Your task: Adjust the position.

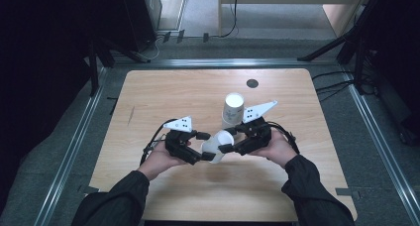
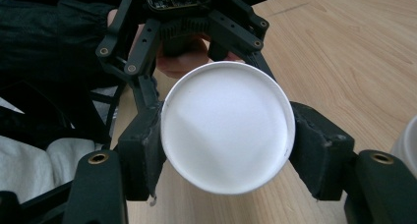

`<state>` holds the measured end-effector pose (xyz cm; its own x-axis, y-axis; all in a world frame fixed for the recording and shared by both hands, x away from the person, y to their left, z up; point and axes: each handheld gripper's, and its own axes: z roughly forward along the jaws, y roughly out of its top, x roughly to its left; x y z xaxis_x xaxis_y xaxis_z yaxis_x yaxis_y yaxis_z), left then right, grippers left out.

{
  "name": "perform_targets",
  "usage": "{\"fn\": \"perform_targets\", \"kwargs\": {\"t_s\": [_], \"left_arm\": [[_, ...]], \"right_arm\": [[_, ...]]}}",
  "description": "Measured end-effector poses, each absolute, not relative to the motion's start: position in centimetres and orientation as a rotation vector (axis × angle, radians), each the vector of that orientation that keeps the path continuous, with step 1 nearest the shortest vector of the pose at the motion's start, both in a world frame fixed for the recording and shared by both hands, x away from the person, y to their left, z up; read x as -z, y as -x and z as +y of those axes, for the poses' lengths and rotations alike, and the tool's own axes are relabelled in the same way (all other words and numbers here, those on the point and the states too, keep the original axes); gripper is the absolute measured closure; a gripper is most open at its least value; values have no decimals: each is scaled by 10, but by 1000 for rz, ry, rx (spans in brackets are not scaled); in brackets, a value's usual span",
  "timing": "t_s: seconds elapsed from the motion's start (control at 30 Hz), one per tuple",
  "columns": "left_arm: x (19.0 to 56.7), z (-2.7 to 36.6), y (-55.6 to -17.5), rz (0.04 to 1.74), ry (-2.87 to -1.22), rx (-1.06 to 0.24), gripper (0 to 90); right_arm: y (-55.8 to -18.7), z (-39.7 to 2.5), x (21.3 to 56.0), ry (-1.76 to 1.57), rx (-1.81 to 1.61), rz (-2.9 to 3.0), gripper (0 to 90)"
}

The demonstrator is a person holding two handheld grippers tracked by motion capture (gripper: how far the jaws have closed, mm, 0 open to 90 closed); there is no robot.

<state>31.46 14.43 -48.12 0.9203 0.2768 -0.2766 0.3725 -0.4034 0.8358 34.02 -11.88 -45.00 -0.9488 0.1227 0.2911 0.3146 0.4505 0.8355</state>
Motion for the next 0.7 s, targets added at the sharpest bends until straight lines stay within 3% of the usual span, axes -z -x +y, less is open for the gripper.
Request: {"fn": "perform_targets", "kwargs": {"t_s": [0.7], "left_arm": [[486,136,-312,437,-2048,108,228]], "right_arm": [[-338,-113,450,375,1512,-2485,359]]}}
